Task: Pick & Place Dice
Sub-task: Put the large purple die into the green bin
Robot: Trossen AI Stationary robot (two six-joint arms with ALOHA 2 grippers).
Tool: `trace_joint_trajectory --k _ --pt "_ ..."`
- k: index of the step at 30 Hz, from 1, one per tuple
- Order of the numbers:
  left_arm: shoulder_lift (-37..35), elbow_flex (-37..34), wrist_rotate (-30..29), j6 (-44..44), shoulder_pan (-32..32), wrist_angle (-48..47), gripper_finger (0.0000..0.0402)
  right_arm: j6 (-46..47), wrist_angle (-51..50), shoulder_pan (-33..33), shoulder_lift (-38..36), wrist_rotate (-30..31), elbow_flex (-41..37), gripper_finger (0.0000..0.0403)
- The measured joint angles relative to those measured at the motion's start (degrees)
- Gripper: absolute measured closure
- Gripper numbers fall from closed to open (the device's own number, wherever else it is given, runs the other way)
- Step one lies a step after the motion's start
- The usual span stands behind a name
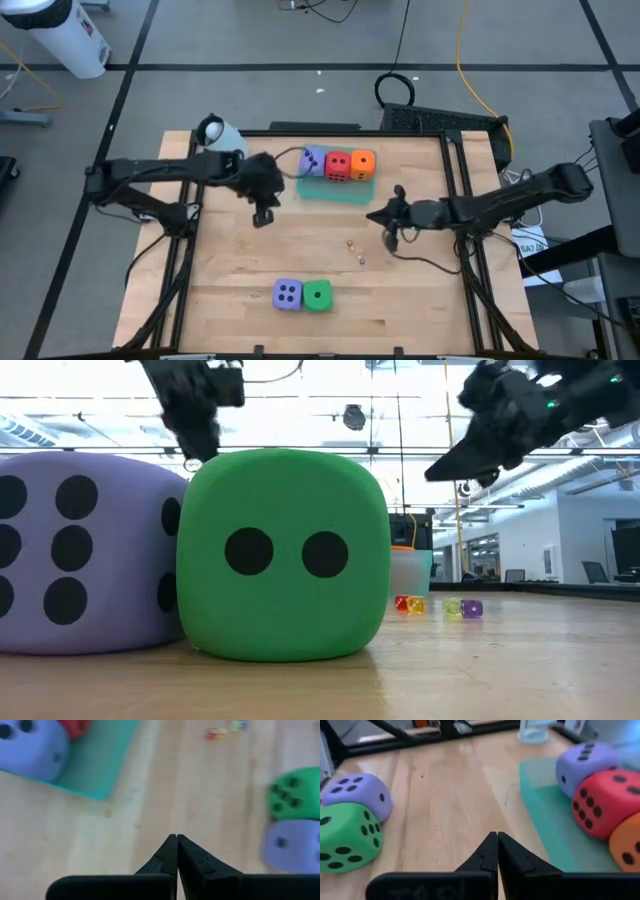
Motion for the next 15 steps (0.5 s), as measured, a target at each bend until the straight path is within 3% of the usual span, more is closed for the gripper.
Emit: trace_joint_trajectory --k 5,8,11,15 --pt "-1.03 0.00 -1.13 -6.21 -7.71 -2.20 0.0387 -5.05 5.64 1.60 -11.29 1.70 -6.84 0.0403" --pt "-0.40 0.00 -1.31 -12.02 -11.94 -0.83 0.0371 -6.84 20.80 1.34 -17.27 -2.32 -14.72 0.0403" --pt "1.21 0.00 -1.04 -15.70 -16.01 1.49 0.0350 -6.94 32.21 0.15 -20.47 -2.52 -21.62 0.0403" --pt "3.44 0.02 3.45 -17.91 -21.92 4.83 0.0312 -6.28 32.24 -0.72 -22.73 -4.23 -23.73 0.0403"
